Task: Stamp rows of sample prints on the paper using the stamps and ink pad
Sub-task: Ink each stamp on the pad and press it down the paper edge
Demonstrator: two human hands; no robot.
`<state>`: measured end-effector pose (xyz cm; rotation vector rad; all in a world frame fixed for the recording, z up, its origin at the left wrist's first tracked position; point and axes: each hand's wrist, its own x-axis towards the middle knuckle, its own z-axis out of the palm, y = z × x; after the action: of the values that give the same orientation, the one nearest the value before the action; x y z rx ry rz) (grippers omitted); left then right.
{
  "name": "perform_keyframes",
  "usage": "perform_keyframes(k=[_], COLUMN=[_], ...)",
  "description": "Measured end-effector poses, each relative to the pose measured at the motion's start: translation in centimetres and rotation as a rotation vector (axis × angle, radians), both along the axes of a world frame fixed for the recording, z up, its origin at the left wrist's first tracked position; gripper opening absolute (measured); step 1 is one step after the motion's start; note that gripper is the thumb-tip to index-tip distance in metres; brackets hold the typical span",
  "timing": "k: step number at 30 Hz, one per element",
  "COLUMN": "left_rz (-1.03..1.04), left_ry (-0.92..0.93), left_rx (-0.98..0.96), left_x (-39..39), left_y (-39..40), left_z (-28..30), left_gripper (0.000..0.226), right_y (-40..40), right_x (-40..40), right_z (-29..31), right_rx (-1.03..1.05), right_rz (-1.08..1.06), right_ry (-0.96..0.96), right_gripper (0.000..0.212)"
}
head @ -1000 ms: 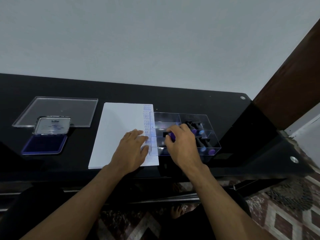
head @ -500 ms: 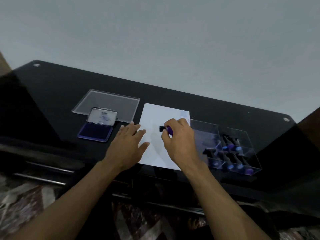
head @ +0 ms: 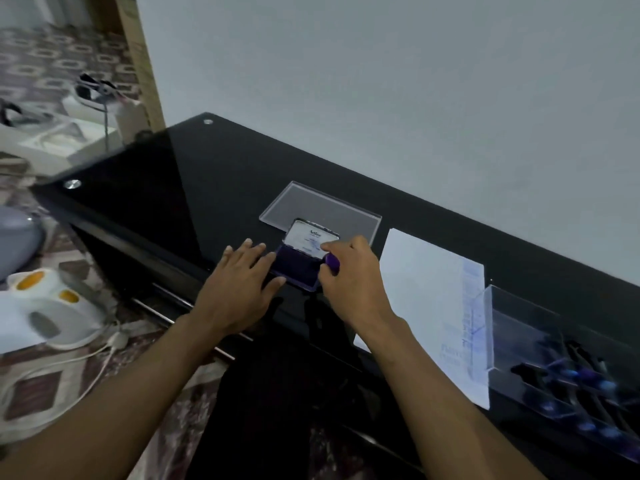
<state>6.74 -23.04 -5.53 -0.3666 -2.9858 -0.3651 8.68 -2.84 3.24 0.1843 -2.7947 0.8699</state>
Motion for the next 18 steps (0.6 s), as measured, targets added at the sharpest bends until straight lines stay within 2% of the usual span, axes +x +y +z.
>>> perform_keyframes(k=[3,7,18], left_rz=[0.022,0.021,-0.008], left_ry=[-0.010,-0.021,-0.005], left_rx=[-0.012,-0.020,-0.008], left_x=[-0.7,-1.6,-2.4], left_y=[-1.2,-2.1,-2.5], left_z=[-0.6,-1.1,-2.4], left_gripper=[0.076,0.076,0.072], right_y=[-1.4,-2.4,-2.9], right_x=[-1.0,-2.4,-4.1], right_z=[-0.3,-0.5,-1.2], right_rx=[0.023,0.093,0.200], right_rz=[0.048,0.102,0.127], right_ry=[0.005,0.006,-0.059], right_gripper=[0.032,0.016,0.024])
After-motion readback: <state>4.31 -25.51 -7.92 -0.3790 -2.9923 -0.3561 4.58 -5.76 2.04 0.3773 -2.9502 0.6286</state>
